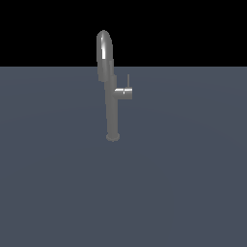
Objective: Turn on the faucet by rotating a designated handle.
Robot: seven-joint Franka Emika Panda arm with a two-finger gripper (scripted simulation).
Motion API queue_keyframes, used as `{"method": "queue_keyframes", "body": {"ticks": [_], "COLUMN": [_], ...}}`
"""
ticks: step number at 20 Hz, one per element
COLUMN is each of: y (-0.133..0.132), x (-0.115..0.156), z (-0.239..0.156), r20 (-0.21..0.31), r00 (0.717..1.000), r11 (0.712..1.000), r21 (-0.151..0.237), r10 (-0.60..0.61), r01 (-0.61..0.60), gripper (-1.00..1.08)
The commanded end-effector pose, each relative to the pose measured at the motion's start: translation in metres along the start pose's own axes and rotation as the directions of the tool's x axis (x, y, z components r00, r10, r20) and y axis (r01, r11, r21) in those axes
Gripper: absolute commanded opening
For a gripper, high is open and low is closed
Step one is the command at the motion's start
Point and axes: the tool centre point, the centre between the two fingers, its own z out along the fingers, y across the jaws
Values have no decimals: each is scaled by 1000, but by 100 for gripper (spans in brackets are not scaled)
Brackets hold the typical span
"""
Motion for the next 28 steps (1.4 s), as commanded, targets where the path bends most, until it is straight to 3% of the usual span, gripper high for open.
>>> {"method": "queue_keyframes", "body": {"ticks": [1, 7, 14, 21, 28], "y": [0, -1, -5, -10, -14], "x": [0, 5, 22, 52, 91], "z": [0, 0, 1, 5, 13], "r20": [0, 13, 62, 155, 276], "r00": [1000, 1000, 996, 979, 938], "r11": [1000, 1000, 997, 981, 943], "r21": [0, 12, 53, 122, 195], "r10": [0, 12, 57, 132, 212], "r01": [0, -13, -61, -151, -270], "gripper": [-100, -100, -100, -100, -100]}}
